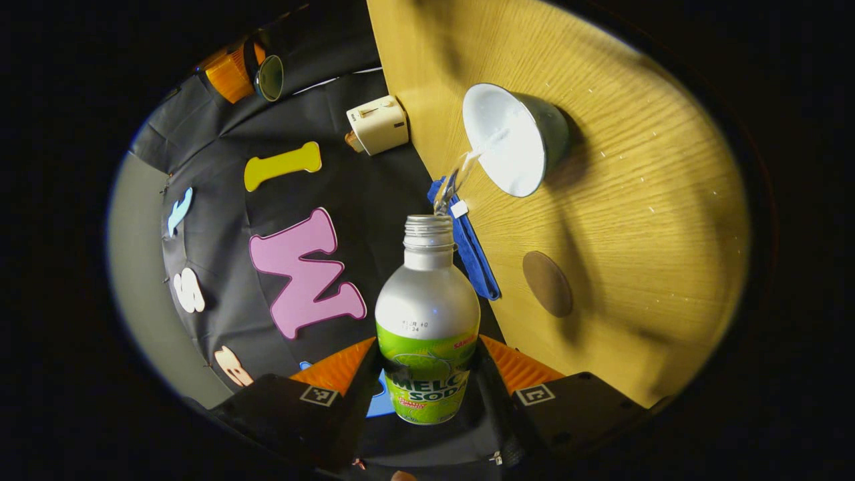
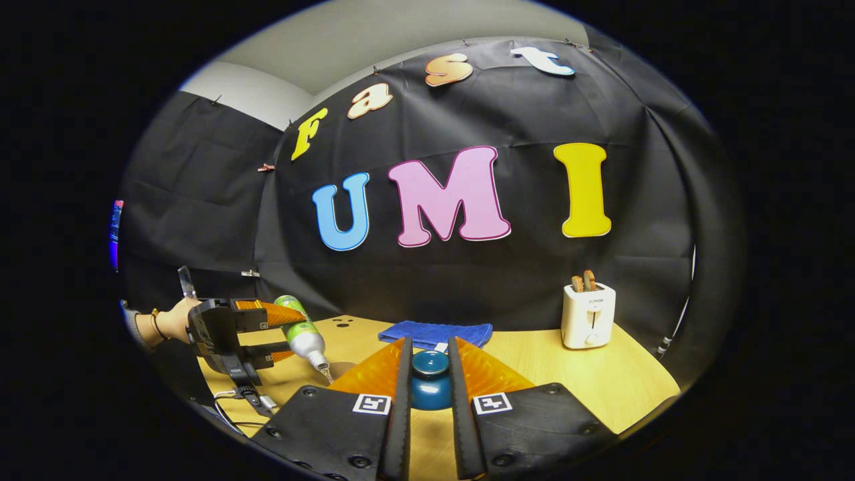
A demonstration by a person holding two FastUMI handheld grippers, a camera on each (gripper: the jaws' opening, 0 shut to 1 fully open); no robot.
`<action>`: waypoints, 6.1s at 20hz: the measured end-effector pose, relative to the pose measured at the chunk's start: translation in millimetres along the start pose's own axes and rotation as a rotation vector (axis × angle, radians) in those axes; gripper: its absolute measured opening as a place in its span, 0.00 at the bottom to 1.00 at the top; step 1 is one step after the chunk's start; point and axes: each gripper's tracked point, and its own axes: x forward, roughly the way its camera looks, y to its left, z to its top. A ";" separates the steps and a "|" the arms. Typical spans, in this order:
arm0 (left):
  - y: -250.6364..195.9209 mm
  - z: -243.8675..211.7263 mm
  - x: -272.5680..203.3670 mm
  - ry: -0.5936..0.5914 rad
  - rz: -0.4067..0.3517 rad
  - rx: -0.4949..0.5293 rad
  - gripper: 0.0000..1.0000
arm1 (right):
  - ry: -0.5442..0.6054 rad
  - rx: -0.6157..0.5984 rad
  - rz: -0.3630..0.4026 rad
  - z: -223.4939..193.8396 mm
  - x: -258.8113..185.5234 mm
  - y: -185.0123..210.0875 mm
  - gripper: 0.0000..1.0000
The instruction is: Open the teacup lid with one hand, grasp the water bottle and pour water into the teacup with the other hand; after pouring, place the water bottle on the coaster and then close the teacup lid.
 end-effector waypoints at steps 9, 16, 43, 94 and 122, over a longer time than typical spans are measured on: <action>15.7 -11.9 12.8 -0.022 0.028 0.158 0.81 | 0.009 0.000 0.003 -3.6 2.4 1.6 0.30; 43.8 -7.2 18.3 -0.063 0.092 0.290 0.81 | 0.008 0.002 0.003 -3.2 1.8 1.1 0.30; -6.9 46.0 3.5 -0.267 -0.139 -0.443 0.81 | 0.028 0.011 -0.007 -12.5 6.8 -4.6 0.30; -36.2 -81.2 -25.9 -0.087 -0.079 -1.974 0.95 | 0.238 -0.001 0.095 -126.9 81.9 142.5 0.30; -26.7 -71.8 -32.9 -0.107 -0.107 -2.026 0.96 | 0.190 -0.002 0.091 -99.4 66.8 131.6 0.87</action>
